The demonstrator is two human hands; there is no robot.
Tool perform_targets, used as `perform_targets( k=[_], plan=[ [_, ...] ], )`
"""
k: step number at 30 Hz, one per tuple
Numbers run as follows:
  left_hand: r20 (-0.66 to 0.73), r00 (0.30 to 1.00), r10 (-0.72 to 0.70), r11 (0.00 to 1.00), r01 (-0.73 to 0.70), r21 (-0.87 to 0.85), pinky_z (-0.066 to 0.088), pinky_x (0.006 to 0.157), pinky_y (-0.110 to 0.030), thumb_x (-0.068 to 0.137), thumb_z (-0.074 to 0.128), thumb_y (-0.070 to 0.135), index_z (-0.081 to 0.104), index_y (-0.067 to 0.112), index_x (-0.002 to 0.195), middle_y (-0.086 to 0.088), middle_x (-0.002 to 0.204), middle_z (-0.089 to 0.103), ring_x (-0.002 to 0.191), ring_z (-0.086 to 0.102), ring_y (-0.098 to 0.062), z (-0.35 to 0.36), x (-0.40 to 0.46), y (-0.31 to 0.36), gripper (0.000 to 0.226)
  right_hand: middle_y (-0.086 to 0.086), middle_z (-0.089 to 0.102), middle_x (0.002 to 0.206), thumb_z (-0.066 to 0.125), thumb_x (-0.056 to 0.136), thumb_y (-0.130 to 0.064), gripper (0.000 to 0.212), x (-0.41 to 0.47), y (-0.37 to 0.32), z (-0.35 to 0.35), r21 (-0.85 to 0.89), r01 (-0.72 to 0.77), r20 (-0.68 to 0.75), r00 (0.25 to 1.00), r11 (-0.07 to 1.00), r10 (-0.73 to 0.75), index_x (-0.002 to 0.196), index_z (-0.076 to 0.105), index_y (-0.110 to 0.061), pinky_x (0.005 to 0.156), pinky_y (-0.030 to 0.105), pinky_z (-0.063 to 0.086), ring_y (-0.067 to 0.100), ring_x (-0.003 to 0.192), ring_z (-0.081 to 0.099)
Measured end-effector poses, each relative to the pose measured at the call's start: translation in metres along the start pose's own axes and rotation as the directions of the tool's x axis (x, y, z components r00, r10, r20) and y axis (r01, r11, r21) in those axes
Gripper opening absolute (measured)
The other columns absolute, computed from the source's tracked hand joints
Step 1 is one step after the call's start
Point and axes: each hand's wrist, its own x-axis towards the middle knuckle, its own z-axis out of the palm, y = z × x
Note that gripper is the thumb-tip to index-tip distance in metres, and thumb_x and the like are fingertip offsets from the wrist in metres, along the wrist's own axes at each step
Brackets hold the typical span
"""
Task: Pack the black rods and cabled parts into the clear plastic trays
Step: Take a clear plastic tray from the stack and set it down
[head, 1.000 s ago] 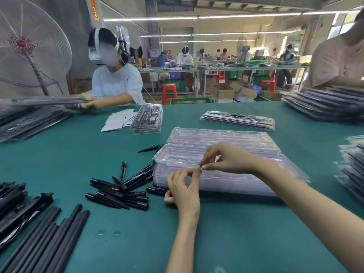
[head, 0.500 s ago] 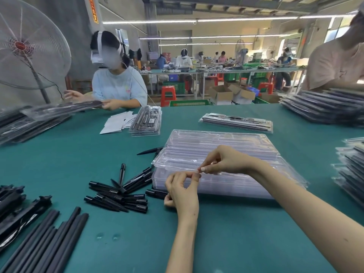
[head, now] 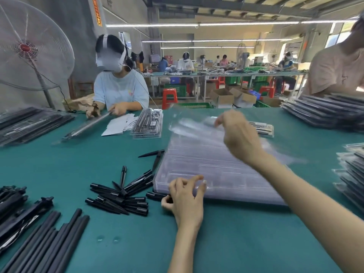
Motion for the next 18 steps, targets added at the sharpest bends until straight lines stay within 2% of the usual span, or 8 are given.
perform_targets(
  k=[5,7,9,11,13,15,16,18],
  plan=[
    [0.025,0.999,-0.025,0.999,0.024,0.037,0.002,0.101,-0.04,0.093,0.043,0.054,0.057,0.058,0.108,0.017,0.096,0.039,0.116,0.02,0.004,0.0,-0.002,-0.001,0.021,0.007,0.049,0.092,0.038,0.094,-0.003,0.019,0.058,0.02,-0.08,0.063,-0.137,-0.458,0.876,0.988,0.151,0.103,0.055,0.0,0.059,0.019,0.025,0.021,0.079,0.045],
    [0.042,0.999,-0.033,0.997,0.03,0.072,0.001,0.103,-0.042,0.095,0.04,0.053,0.056,0.056,0.112,0.014,0.1,0.039,0.12,0.02,0.0,-0.002,-0.001,0.003,0.024,0.014,0.055,0.093,0.033,0.091,-0.001,0.025,0.06,0.024,-0.111,0.124,-0.095,-0.618,0.771,0.988,0.152,0.104,0.054,0.003,0.061,0.016,0.029,0.021,0.08,0.048],
    [0.113,0.992,-0.05,0.994,0.039,0.1,-0.001,0.109,-0.047,0.097,0.038,0.051,0.056,0.051,0.119,0.012,0.108,0.04,0.127,0.021,-0.004,-0.01,0.002,0.008,0.028,0.021,0.057,0.092,0.031,0.091,0.001,0.026,0.043,0.017,-0.124,0.082,0.0,-0.656,0.753,0.997,0.054,0.102,0.053,0.007,0.063,0.017,0.033,0.018,0.078,0.048],
    [0.139,0.99,-0.022,0.997,0.011,0.078,-0.012,0.111,-0.05,0.097,0.041,0.048,0.055,0.049,0.119,0.014,0.116,0.038,0.127,0.027,-0.002,-0.026,-0.001,0.017,0.026,0.023,0.057,0.09,0.039,0.091,0.005,0.018,0.008,0.007,-0.117,-0.008,0.114,-0.546,0.832,0.993,-0.1,0.1,0.054,0.008,0.062,0.021,0.039,0.022,0.074,0.051],
    [0.048,0.997,0.062,0.997,-0.06,-0.051,-0.018,0.111,-0.044,0.097,0.046,0.042,0.054,0.049,0.118,0.018,0.122,0.034,0.12,0.035,0.005,-0.046,-0.017,0.027,0.024,0.021,0.058,0.087,0.045,0.085,0.016,0.021,-0.038,-0.001,-0.1,-0.068,0.202,-0.365,0.906,0.977,-0.213,0.098,0.059,0.005,0.064,0.037,0.045,0.031,0.071,0.057],
    [0.003,0.996,0.085,0.949,-0.08,-0.303,-0.002,0.116,-0.04,0.098,0.05,0.027,0.049,0.041,0.126,0.014,0.133,0.039,0.124,0.038,0.001,-0.061,-0.044,0.038,0.031,0.016,0.061,0.084,0.045,0.074,0.019,0.033,-0.088,-0.006,-0.083,-0.11,0.297,-0.179,0.933,0.948,-0.313,0.095,0.064,0.001,0.067,0.037,0.045,0.032,0.07,0.06],
    [0.101,0.994,0.03,0.855,0.026,-0.517,0.013,0.115,-0.042,0.099,0.048,0.014,0.044,0.032,0.134,0.006,0.139,0.044,0.129,0.04,-0.008,-0.069,-0.058,0.042,0.04,0.012,0.062,0.084,0.048,0.069,0.014,0.036,-0.113,-0.007,-0.077,-0.135,0.346,-0.088,0.929,0.929,-0.359,0.095,0.064,-0.004,0.065,0.035,0.047,0.03,0.07,0.062],
    [0.395,0.918,-0.024,0.377,0.374,-0.847,0.038,0.102,-0.048,0.088,0.048,-0.004,0.034,0.025,0.141,-0.009,0.137,0.052,0.127,0.05,-0.028,-0.088,-0.092,0.048,0.061,0.004,0.063,0.084,0.047,0.072,0.0,0.031,-0.161,-0.014,-0.068,-0.201,0.449,0.09,0.894,0.871,-0.44,0.098,0.058,-0.015,0.06,0.032,0.049,0.025,0.07,0.062]
  ],
)
